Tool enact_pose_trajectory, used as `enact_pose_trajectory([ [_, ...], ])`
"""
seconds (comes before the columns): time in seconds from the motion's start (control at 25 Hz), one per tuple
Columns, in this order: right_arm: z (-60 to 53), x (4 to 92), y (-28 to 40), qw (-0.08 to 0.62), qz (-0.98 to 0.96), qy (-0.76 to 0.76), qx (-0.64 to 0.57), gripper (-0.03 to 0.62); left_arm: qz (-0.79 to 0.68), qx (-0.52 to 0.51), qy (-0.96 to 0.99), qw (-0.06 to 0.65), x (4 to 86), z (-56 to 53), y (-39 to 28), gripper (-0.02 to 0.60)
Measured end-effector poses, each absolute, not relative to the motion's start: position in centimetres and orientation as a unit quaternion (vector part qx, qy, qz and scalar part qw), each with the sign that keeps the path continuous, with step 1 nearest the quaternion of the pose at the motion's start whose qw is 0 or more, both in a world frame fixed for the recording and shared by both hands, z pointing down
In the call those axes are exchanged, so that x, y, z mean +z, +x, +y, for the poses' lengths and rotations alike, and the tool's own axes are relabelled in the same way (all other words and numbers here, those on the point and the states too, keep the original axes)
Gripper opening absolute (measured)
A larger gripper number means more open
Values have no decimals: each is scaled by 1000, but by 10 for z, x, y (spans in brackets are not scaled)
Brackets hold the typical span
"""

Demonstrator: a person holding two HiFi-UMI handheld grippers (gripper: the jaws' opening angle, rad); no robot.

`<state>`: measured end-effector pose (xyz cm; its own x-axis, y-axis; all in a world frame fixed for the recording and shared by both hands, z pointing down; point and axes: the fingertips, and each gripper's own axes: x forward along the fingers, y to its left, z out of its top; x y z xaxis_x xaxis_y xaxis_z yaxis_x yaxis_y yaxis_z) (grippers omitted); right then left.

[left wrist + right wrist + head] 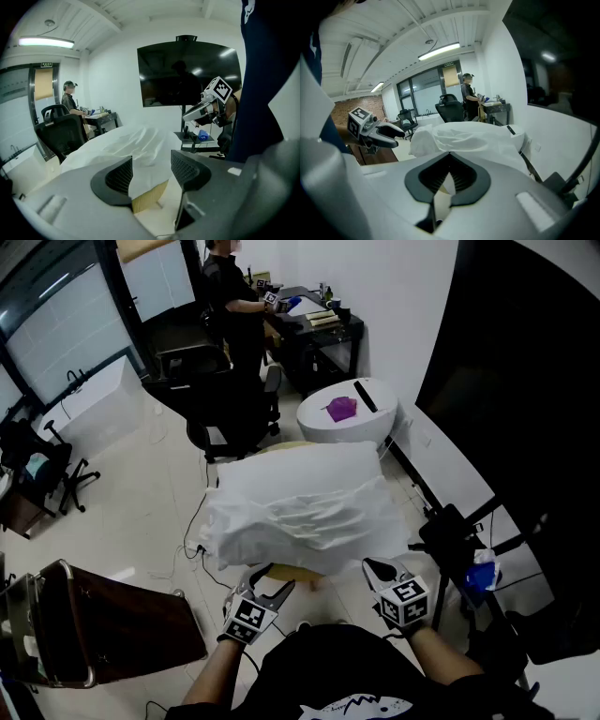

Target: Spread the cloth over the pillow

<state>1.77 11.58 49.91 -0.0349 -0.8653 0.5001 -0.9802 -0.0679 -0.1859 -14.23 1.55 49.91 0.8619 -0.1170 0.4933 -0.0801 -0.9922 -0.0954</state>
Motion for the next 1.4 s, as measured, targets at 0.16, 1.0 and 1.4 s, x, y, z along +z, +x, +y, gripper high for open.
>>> enact_pose_trajectory([
  [0.16,117,500,20,114,-672,686,254,8,62,-266,-962,26,507,8,-151,247],
  [1.0,127,523,11,132,-658,684,286,8,170,-393,-899,87,594,-87,-248,247],
  [1.4,133,532,0,142,-645,688,301,8,72,-519,-793,311,651,-133,-271,247],
])
